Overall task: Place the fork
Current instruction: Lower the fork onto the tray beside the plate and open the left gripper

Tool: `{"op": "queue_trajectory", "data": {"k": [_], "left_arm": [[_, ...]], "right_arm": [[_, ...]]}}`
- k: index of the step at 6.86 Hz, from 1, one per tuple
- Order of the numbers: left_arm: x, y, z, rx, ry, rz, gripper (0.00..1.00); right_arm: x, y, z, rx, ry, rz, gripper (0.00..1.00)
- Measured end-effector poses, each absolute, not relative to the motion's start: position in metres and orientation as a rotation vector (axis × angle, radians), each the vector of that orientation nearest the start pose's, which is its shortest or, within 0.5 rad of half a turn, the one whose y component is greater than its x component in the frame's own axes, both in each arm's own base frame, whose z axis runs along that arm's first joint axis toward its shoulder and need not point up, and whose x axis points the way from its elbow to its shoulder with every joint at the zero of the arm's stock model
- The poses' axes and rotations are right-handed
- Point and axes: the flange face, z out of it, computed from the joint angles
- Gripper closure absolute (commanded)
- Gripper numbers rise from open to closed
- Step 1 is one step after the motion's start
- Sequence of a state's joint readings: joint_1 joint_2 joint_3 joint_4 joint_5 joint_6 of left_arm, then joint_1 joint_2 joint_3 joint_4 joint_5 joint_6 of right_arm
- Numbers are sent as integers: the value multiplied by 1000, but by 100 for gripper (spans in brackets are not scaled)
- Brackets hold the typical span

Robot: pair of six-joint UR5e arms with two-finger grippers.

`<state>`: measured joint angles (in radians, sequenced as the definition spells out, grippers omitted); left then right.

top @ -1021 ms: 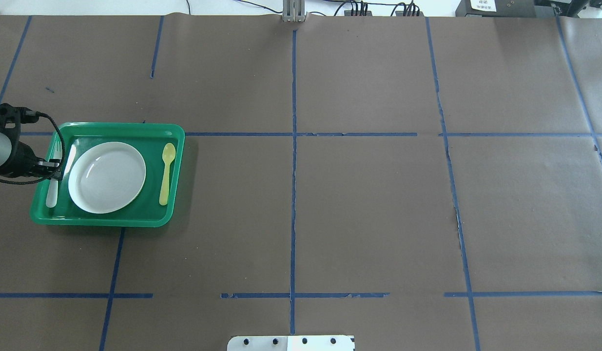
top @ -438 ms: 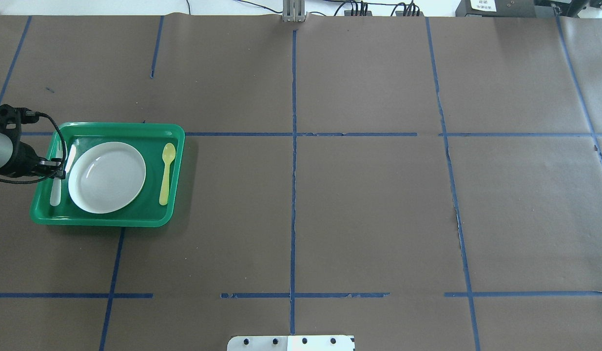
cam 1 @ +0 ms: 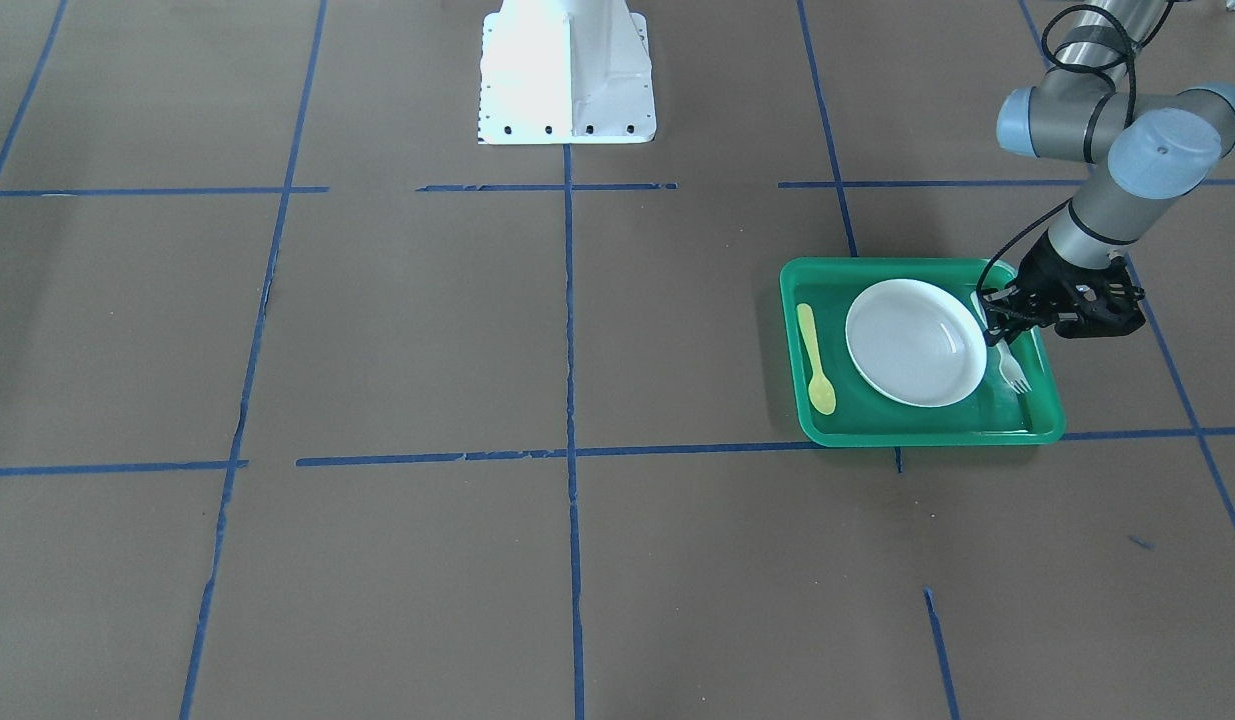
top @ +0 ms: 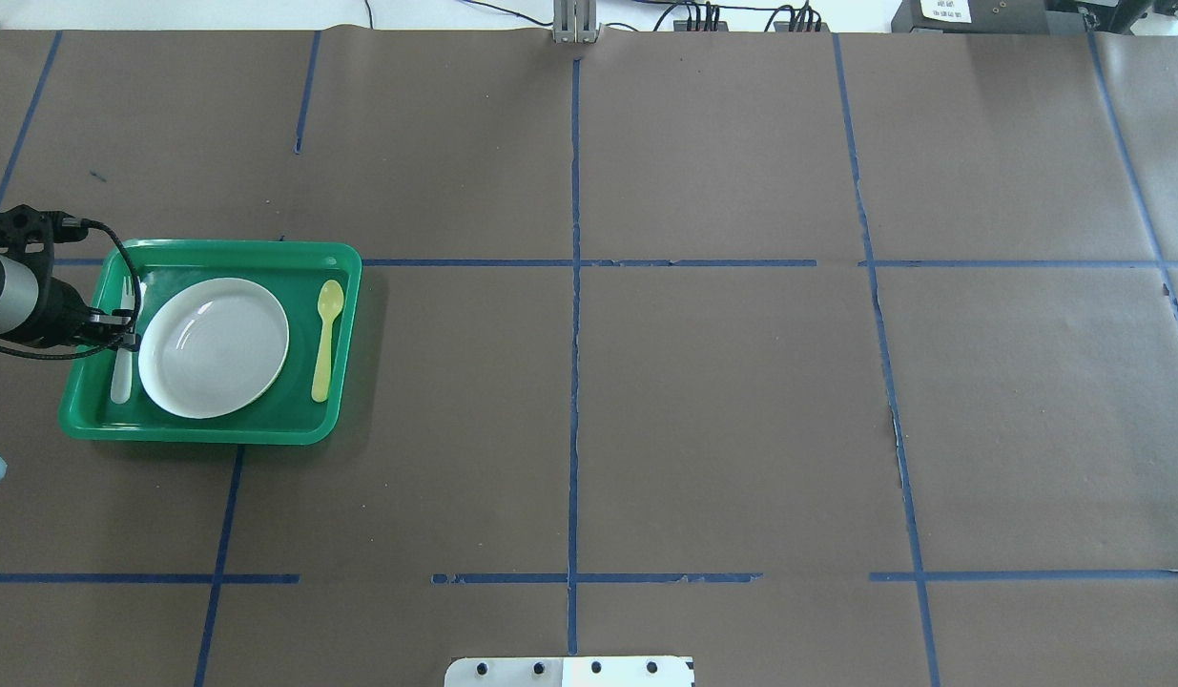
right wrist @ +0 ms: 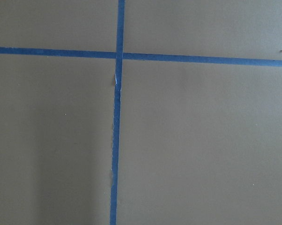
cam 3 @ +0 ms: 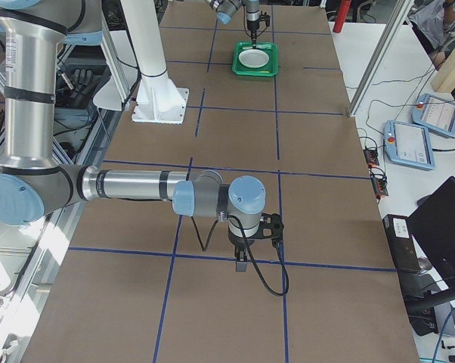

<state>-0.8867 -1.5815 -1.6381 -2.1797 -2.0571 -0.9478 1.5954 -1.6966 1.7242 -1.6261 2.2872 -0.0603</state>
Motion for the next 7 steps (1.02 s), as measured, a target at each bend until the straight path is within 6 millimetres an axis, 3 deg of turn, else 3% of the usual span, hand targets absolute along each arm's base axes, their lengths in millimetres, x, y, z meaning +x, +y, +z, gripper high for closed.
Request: {"op": "queue_trajectory", "data": {"k": [5, 6, 7], "left_arm": [[268, -464, 563, 124, 808, -70, 100], [268, -464, 563, 125, 808, -68, 71], [267, -464, 562, 127, 810, -68, 52]], "right_arm": [[79, -435, 651, 4, -717, -24, 0], [79, -435, 651, 4, -717, -25, 0], [79, -435, 651, 4, -717, -25, 0]]}}
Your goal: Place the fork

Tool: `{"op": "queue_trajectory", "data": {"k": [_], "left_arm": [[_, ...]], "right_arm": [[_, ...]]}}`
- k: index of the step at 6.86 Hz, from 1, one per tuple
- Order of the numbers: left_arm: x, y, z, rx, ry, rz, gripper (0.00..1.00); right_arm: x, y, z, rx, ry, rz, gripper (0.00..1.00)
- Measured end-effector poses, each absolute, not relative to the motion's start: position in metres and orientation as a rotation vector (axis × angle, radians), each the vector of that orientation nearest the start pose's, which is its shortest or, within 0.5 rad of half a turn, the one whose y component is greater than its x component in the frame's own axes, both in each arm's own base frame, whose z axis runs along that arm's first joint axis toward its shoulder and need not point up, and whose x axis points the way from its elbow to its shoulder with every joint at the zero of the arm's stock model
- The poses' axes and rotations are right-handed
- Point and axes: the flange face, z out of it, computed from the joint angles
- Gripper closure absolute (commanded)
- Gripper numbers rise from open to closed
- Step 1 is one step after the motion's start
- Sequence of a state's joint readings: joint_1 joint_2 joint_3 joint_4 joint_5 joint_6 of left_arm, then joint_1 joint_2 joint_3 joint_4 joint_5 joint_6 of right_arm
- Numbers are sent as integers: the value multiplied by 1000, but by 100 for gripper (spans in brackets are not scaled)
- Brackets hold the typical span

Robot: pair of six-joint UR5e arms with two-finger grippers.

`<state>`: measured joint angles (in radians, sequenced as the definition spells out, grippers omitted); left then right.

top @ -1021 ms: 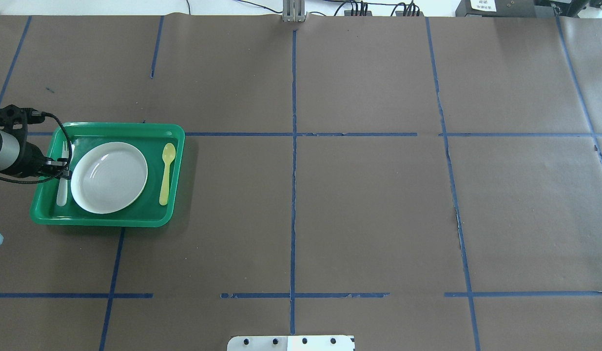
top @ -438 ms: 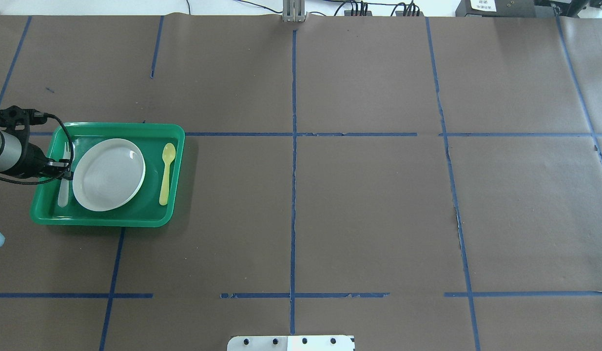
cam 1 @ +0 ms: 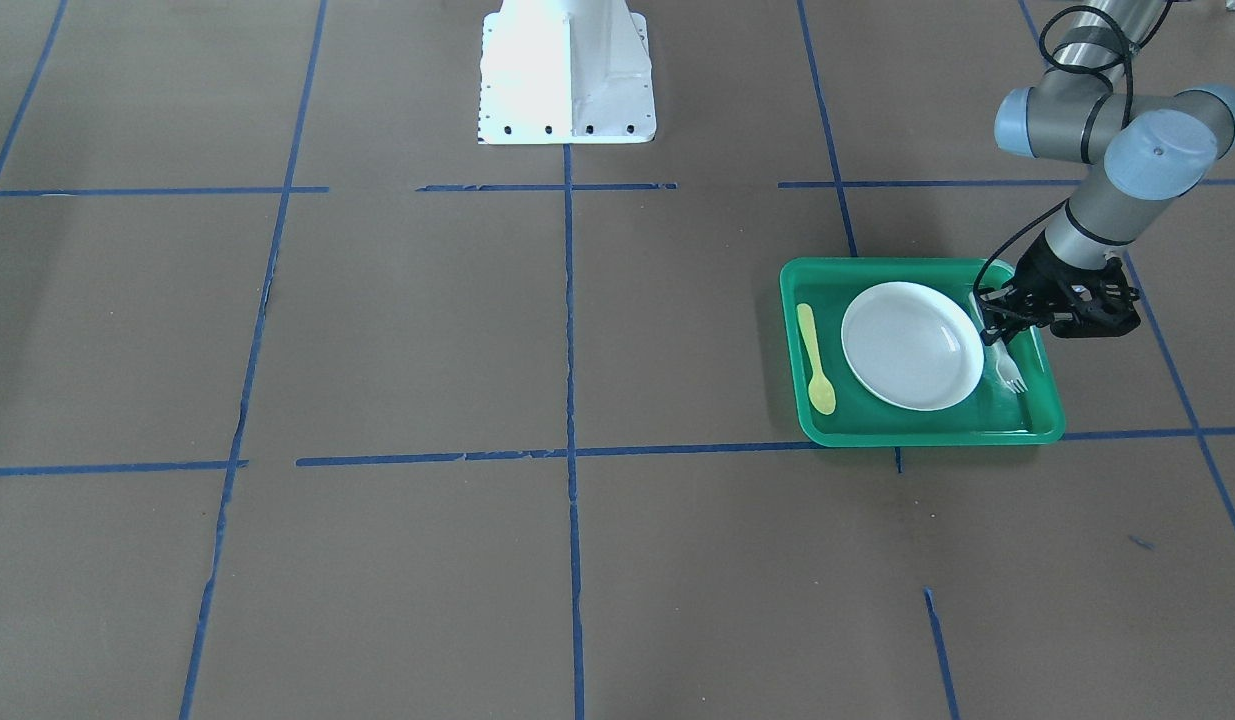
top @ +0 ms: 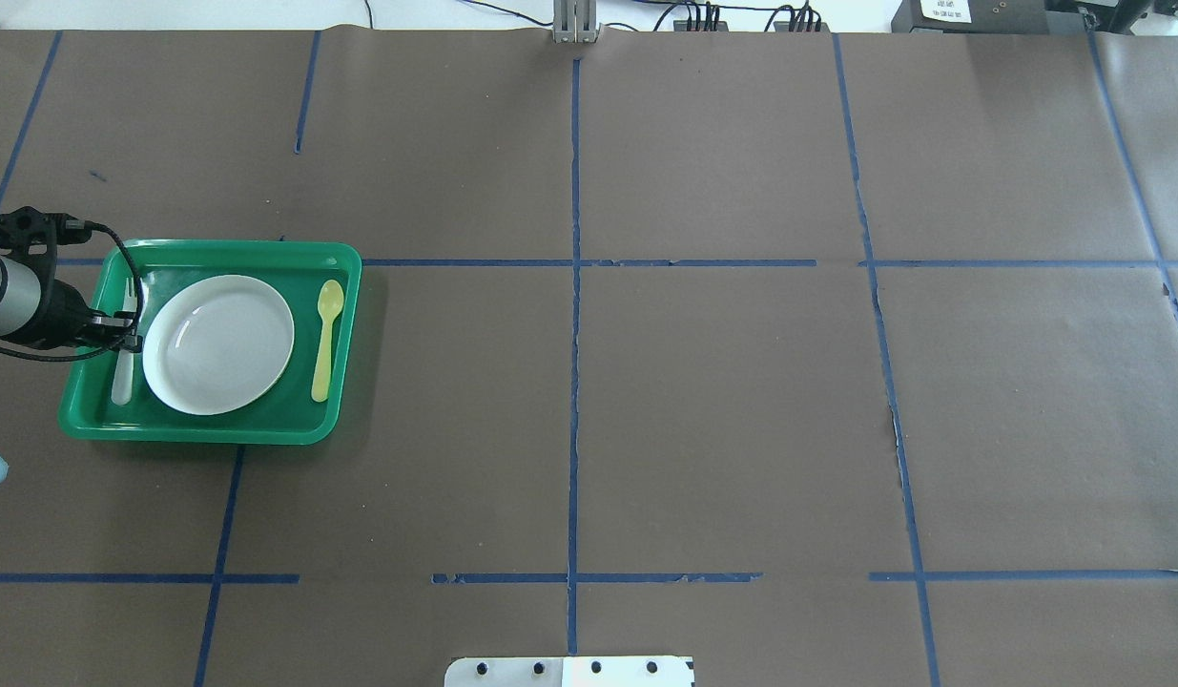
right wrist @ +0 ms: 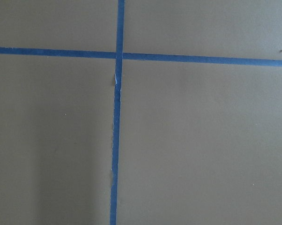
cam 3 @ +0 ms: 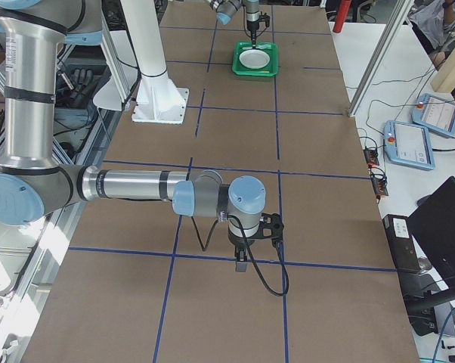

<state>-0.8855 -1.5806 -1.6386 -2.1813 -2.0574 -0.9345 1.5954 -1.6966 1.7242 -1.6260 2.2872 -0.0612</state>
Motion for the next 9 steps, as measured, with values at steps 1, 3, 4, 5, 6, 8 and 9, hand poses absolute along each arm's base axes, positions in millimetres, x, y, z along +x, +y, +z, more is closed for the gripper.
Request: {"op": "queue_trajectory", "data": {"k": [1, 3, 4, 5, 6, 8, 9], "left_arm": [[267, -463, 561, 125, 813, -66, 26], [268, -462, 560, 111, 823, -58, 0], [267, -461, 557, 112, 829, -56, 0], [265, -459, 547, 115, 848, -49, 0], [262, -455, 533, 112, 878, -35, 0], [246, -455, 506, 150, 925, 15, 0], [218, -464, 498, 202, 923, 63, 0]], "right_arm": [[79, -435, 651, 4, -717, -25, 0], [79, -435, 651, 4, -717, -25, 0], [79, -435, 651, 4, -717, -25, 0], [79, -435, 651, 4, -717, -25, 0], [79, -435, 651, 4, -717, -25, 0], [79, -435, 651, 4, -717, -25, 0], [79, -435, 651, 4, -717, -25, 0]]}}
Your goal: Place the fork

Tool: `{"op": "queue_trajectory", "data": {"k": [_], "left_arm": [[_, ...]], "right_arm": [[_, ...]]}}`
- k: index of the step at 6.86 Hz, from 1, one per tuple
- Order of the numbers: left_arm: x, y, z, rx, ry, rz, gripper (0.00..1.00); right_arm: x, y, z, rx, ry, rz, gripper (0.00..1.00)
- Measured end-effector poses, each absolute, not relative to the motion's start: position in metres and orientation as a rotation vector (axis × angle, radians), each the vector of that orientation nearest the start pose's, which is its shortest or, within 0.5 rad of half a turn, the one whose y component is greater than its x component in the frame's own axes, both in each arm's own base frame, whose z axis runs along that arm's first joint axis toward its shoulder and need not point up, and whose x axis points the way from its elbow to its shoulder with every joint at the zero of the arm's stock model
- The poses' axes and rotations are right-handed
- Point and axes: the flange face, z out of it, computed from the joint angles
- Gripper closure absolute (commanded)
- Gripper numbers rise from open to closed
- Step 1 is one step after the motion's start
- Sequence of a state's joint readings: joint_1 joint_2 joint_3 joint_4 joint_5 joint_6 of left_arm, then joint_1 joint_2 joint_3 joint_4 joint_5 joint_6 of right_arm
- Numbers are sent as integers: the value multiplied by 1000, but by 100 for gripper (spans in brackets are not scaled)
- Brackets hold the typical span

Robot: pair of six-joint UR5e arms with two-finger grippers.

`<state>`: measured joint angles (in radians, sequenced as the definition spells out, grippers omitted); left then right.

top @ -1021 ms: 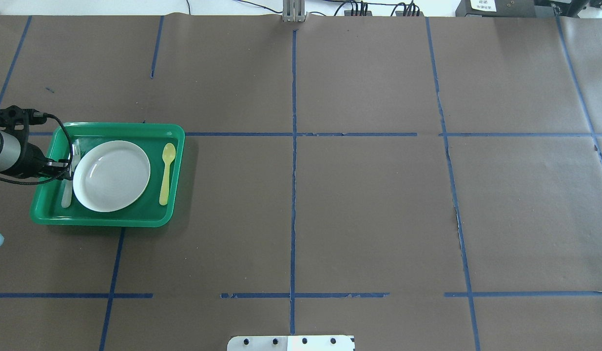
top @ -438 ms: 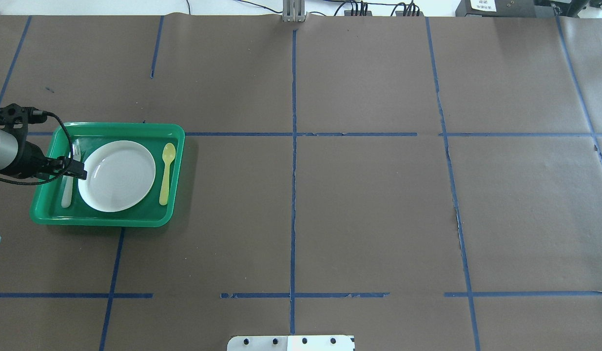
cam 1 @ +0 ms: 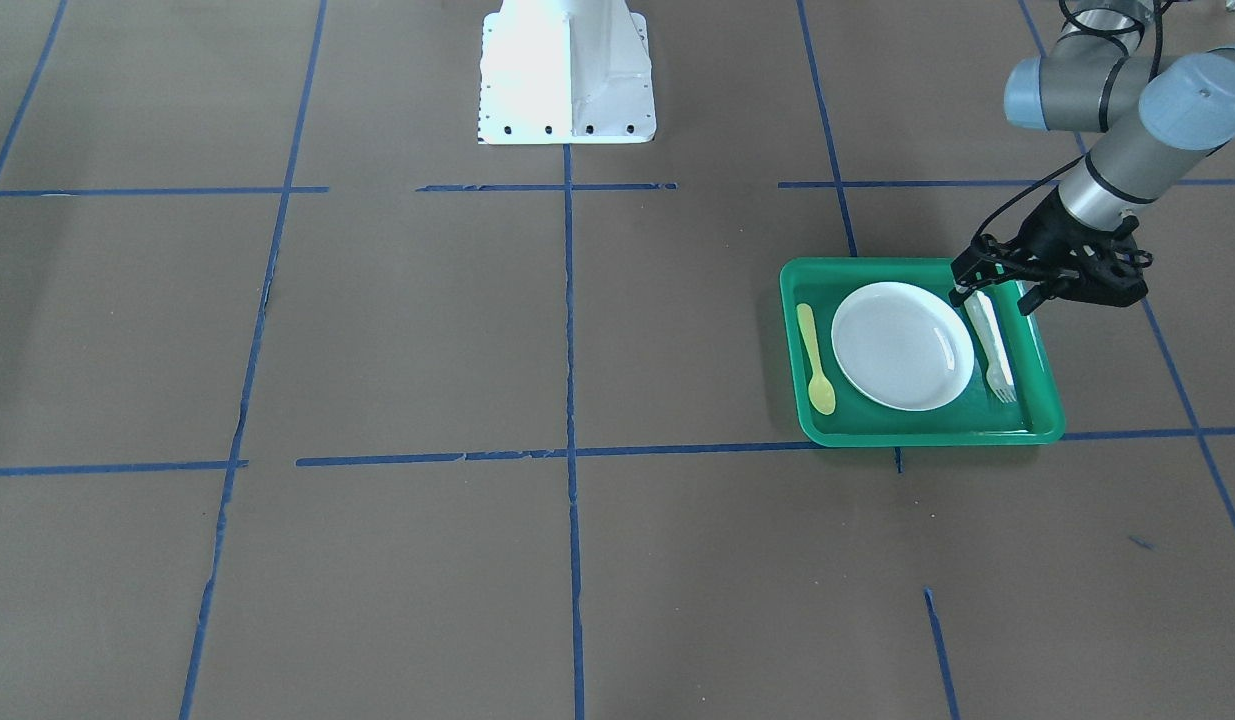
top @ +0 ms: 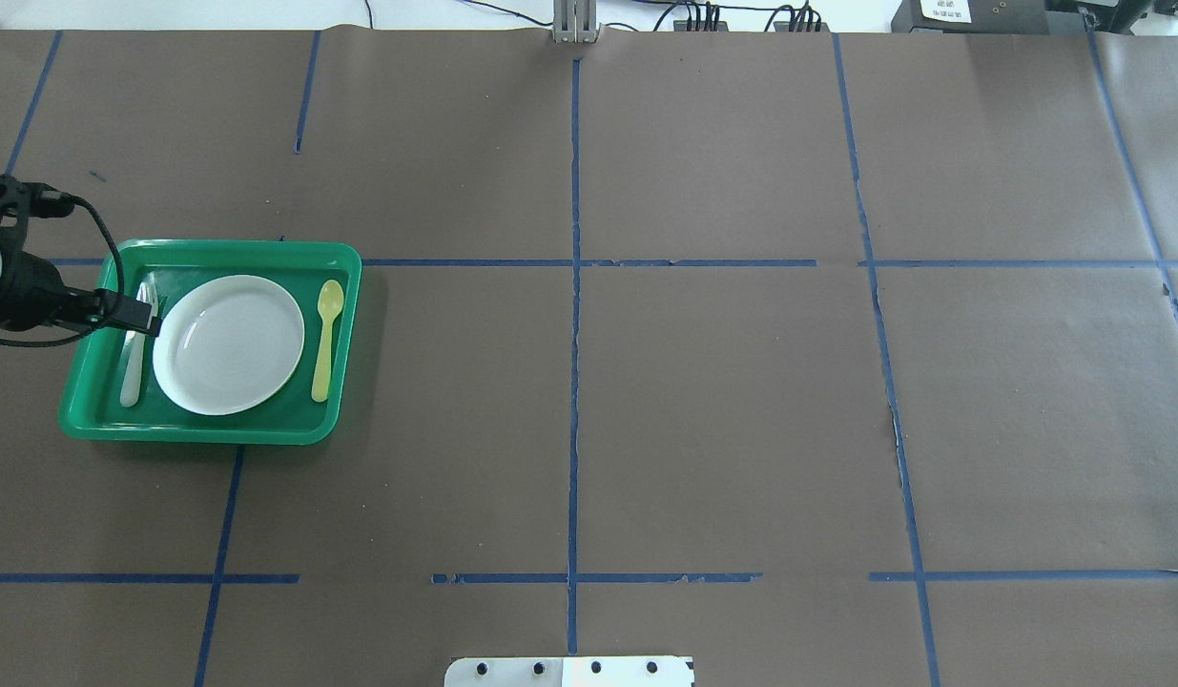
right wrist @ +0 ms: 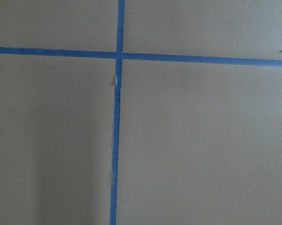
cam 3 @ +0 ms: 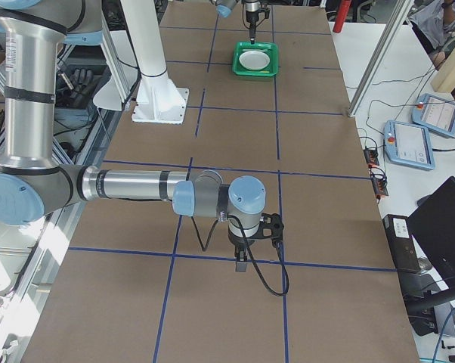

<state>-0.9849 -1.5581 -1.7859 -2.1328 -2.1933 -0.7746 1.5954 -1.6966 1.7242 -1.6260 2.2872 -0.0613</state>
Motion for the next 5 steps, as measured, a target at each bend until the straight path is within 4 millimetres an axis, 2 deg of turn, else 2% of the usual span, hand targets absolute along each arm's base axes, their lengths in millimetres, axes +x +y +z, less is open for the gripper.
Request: {"op": "queue_trajectory", "data": {"k": [2, 3, 4, 5], "left_arm": [[134, -489, 484, 293, 865, 128, 0], [95, -495, 478, 310, 819, 138, 0], [63, -497, 476, 303, 775, 153, 0], [29, -498, 483, 280, 735, 160, 0]], "right_arm": [[79, -435, 651, 4, -717, -25, 0], [79, -435, 651, 4, -717, -25, 0], [79, -435, 651, 4, -717, -25, 0], [79, -435, 651, 4, -717, -25, 0]]}}
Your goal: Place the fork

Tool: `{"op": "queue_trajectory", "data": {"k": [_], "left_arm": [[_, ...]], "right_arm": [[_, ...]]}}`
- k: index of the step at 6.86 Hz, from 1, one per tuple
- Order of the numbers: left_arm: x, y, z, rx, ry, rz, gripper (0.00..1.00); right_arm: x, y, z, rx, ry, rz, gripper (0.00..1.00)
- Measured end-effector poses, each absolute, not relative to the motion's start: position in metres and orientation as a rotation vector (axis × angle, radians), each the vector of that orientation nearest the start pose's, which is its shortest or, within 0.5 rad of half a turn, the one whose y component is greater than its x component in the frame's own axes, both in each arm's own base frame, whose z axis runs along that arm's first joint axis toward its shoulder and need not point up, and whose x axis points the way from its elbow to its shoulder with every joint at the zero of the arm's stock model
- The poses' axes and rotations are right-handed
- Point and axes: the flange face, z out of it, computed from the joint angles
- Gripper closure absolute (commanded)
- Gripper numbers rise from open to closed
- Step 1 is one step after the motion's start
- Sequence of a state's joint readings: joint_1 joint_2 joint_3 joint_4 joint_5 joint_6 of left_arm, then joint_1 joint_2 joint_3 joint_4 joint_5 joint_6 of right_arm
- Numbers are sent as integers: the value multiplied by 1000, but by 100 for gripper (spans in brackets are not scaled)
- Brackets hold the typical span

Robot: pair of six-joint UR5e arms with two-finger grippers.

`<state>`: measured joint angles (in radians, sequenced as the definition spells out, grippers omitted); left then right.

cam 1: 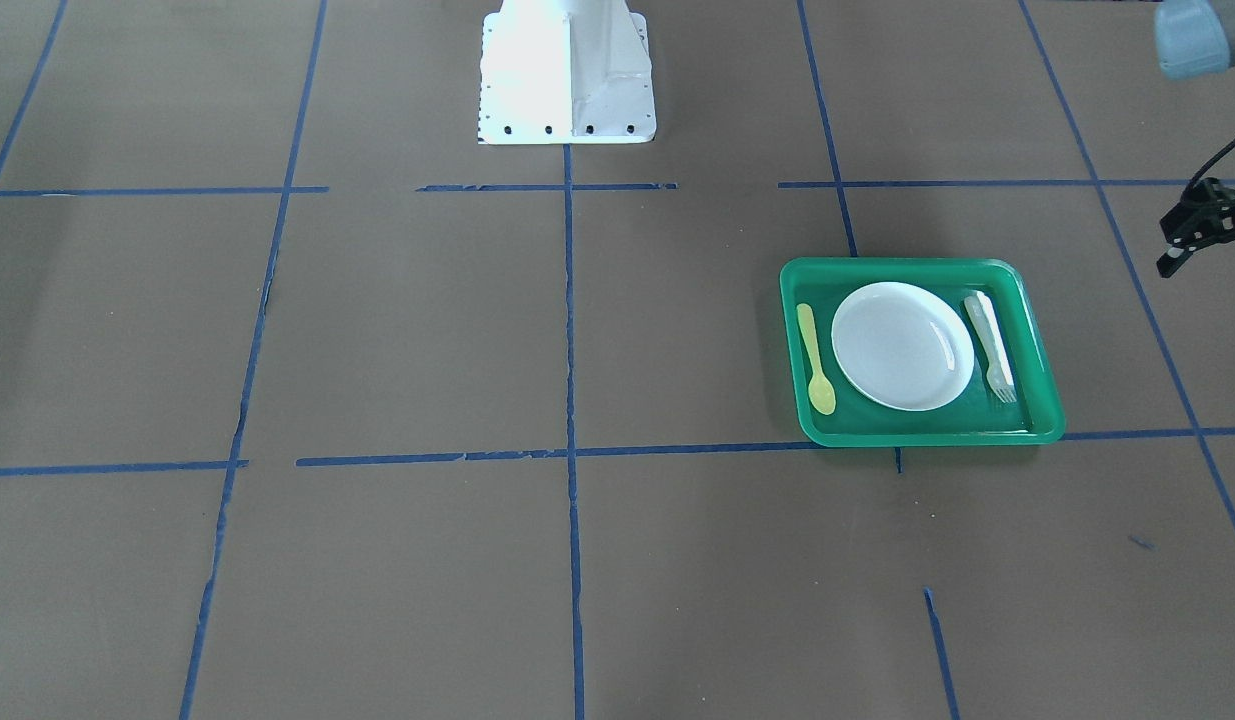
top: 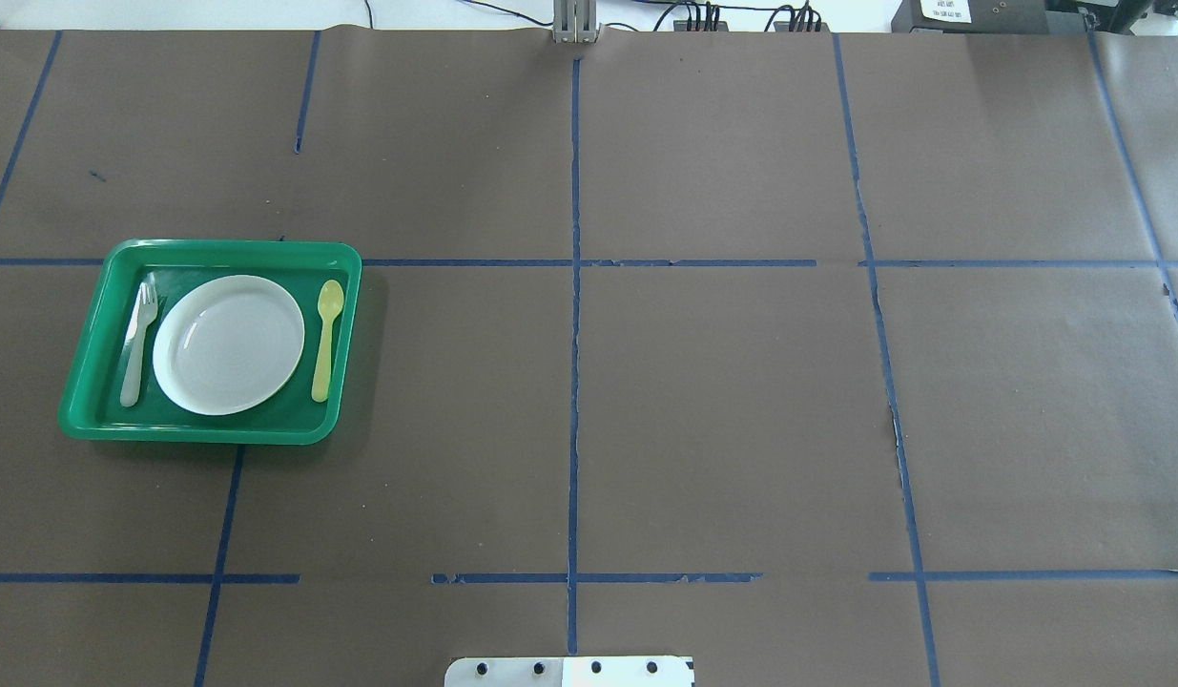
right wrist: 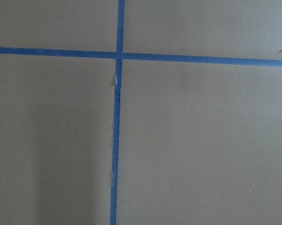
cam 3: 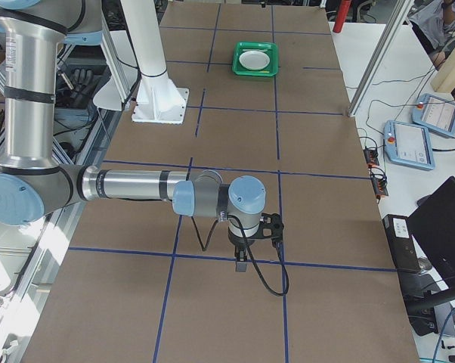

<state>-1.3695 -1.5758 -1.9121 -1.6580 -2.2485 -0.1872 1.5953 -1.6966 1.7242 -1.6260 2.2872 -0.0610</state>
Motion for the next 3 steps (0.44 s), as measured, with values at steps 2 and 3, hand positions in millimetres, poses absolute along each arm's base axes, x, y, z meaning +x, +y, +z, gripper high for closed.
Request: {"op": "queue_trajectory", "data": {"k": [2, 3], "left_arm": [[-39, -499, 552, 196, 712, 168, 0], [-58, -492, 594, 155, 754, 181, 0]], "right_arm": [[79, -434, 651, 4, -717, -25, 0], [79, -435, 651, 4, -717, -25, 0]]}}
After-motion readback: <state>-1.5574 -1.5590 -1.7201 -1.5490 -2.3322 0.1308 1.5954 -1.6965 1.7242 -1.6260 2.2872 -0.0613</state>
